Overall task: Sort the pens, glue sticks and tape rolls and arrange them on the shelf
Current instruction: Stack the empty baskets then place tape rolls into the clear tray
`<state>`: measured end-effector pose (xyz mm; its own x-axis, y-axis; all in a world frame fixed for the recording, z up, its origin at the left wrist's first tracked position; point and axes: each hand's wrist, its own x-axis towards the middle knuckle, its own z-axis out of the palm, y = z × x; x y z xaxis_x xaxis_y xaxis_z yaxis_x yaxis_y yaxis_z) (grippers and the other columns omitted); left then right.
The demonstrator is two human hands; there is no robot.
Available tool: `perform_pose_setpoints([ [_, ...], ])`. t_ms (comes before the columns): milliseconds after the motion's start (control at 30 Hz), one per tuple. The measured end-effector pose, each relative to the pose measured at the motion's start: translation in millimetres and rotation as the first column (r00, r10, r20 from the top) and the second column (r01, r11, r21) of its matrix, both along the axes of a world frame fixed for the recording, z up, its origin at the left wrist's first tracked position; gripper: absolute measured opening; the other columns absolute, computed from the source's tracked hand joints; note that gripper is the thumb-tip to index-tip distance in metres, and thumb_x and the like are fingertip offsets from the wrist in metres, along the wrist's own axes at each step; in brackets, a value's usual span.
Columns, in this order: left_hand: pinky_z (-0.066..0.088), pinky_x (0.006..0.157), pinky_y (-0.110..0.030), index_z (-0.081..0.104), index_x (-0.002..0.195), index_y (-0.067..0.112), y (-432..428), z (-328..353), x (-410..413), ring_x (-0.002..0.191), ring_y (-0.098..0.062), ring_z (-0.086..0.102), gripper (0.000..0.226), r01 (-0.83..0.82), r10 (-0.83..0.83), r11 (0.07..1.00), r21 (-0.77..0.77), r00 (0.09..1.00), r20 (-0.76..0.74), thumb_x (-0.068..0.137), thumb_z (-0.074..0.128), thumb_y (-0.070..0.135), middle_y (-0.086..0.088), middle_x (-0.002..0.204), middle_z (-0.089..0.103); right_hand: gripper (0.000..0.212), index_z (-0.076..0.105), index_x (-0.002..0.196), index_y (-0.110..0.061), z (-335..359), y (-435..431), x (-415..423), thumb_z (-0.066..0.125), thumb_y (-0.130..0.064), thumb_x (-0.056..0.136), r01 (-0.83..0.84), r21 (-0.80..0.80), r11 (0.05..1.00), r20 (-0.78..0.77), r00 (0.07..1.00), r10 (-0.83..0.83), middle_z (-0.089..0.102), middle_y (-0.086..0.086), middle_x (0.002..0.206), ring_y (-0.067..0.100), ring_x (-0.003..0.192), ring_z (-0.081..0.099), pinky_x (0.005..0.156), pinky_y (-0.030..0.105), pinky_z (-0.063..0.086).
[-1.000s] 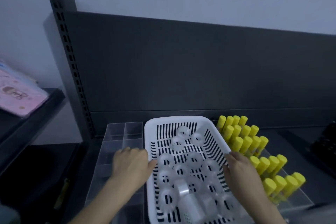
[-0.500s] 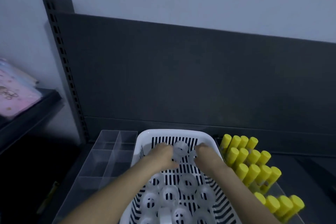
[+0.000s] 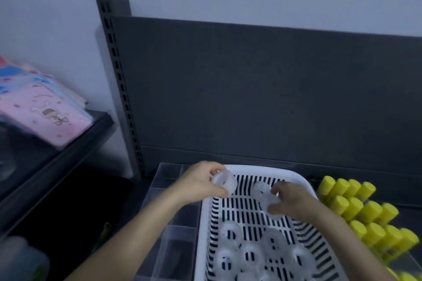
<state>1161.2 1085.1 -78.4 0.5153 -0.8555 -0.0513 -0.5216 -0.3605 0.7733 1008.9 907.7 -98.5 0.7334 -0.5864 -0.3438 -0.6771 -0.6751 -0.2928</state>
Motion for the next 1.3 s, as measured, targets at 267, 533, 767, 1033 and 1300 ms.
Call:
perform_pose_setpoints([
  [267, 0.046, 0.075, -0.031, 0.064, 0.091, 0.000, 70.5, -12.4, 91.1, 0.089, -0.024, 0.059, 0.029, -0.274, 0.269, 0.962, 0.016, 0.952, 0.147, 0.068, 0.075, 0.014, -0.013, 0.095, 0.063, 0.045, 0.057, 0.114, -0.013, 20.9, 77.7, 90.5, 0.065, -0.040, 0.079, -0.137, -0.016, 0.990, 0.370, 0.919, 0.133, 0.061, 0.002, 0.100, 0.017, 0.086, 0.055, 0.067, 0.024, 0.040],
  [533, 0.044, 0.072, -0.027, 0.058, 0.105, 0.009, 45.8, -31.6, 116.6, 0.091, -0.018, 0.052, 0.035, -0.096, -0.035, 0.933, 0.347, 0.935, 0.354, 0.073, 0.071, 0.019, -0.001, 0.099, 0.048, 0.034, 0.049, 0.115, -0.005, -10.1, 103.8, 164.5, 0.049, -0.024, 0.088, -0.316, -0.293, 0.902, 0.075, 0.933, 0.351, 0.054, 0.015, 0.121, 0.033, 0.112, 0.049, 0.089, 0.034, 0.041],
  [767, 0.035, 0.071, -0.028, 0.061, 0.098, 0.007, 31.2, -46.0, 114.9, 0.104, -0.023, 0.050, 0.033, -0.129, -0.258, 0.811, 0.570, 0.797, 0.547, 0.080, 0.065, 0.034, -0.009, 0.105, 0.062, 0.025, 0.059, 0.107, -0.011, -27.9, 101.2, 174.4, 0.047, -0.022, 0.087, -0.395, -0.398, 0.828, -0.142, 0.918, 0.370, 0.063, 0.010, 0.114, 0.027, 0.109, 0.055, 0.094, 0.034, 0.033],
  [1033, 0.048, 0.074, -0.032, 0.062, 0.110, 0.013, 31.9, -24.3, 102.5, 0.100, -0.023, 0.059, 0.026, -0.156, -0.159, 0.887, 0.435, 0.781, 0.604, 0.090, 0.055, 0.028, -0.007, 0.111, 0.064, 0.027, 0.061, 0.112, -0.007, -0.7, 83.5, 122.6, 0.051, -0.016, 0.089, -0.233, -0.296, 0.926, 0.253, 0.916, 0.311, 0.062, 0.014, 0.117, 0.033, 0.109, 0.056, 0.092, 0.037, 0.044],
  [1300, 0.047, 0.093, -0.040, 0.057, 0.123, 0.022, -2.7, -14.8, 2.0, 0.115, -0.022, 0.053, 0.032, 0.187, -0.292, 0.947, 0.263, 0.844, 0.450, 0.092, 0.049, 0.026, -0.002, 0.126, 0.057, 0.021, 0.056, 0.081, 0.003, -4.6, 38.0, -19.5, 0.051, -0.015, 0.089, 0.030, -0.181, 0.983, 0.178, 0.984, 0.003, 0.063, 0.022, 0.086, 0.035, 0.083, 0.060, 0.065, 0.037, 0.043],
])
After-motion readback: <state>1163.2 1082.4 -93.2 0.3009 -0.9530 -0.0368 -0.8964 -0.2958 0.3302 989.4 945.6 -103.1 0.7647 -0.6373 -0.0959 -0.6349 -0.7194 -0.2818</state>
